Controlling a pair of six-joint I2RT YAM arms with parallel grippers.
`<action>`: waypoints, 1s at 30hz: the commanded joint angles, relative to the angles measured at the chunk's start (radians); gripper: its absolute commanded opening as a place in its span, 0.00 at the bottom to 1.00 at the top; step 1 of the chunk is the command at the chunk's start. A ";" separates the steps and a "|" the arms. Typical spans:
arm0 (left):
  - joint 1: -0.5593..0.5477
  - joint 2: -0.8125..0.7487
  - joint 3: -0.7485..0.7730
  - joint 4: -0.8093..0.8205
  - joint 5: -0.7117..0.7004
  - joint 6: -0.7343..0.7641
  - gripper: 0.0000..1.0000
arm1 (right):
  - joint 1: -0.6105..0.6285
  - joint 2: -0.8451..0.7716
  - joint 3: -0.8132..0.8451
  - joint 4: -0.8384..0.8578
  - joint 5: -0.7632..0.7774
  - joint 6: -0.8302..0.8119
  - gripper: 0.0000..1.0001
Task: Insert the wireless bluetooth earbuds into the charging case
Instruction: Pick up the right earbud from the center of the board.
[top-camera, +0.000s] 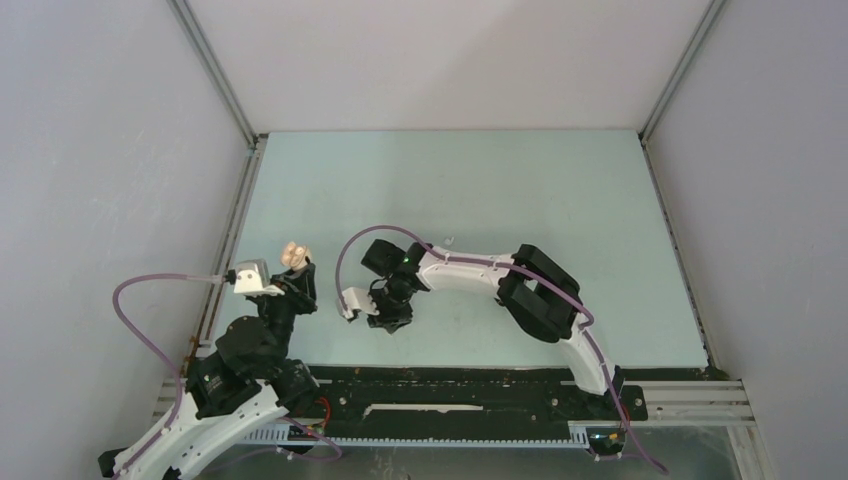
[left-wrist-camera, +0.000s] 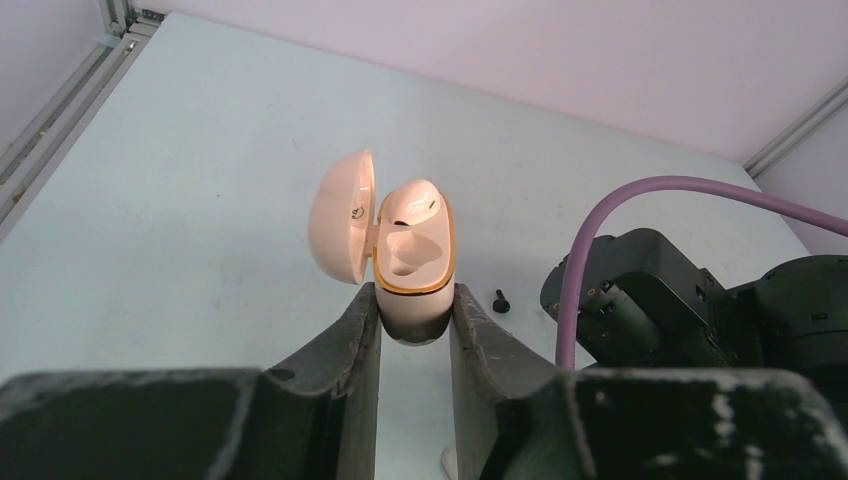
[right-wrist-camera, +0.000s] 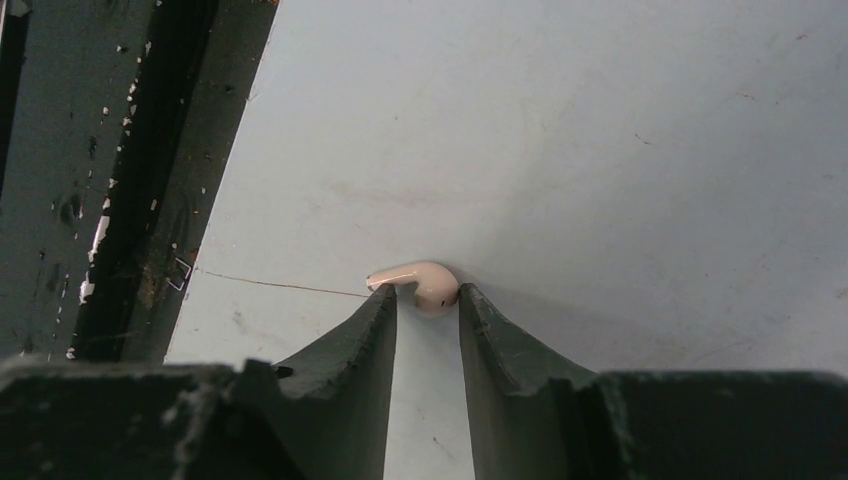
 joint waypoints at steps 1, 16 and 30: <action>0.007 -0.014 -0.004 0.028 0.002 0.013 0.00 | 0.004 0.066 0.002 -0.073 0.003 0.016 0.31; 0.007 -0.019 -0.006 0.027 0.001 0.011 0.00 | -0.007 0.102 0.023 -0.083 -0.029 0.029 0.23; 0.007 0.043 -0.021 0.069 0.088 -0.019 0.00 | -0.098 -0.141 -0.158 -0.037 0.077 0.160 0.00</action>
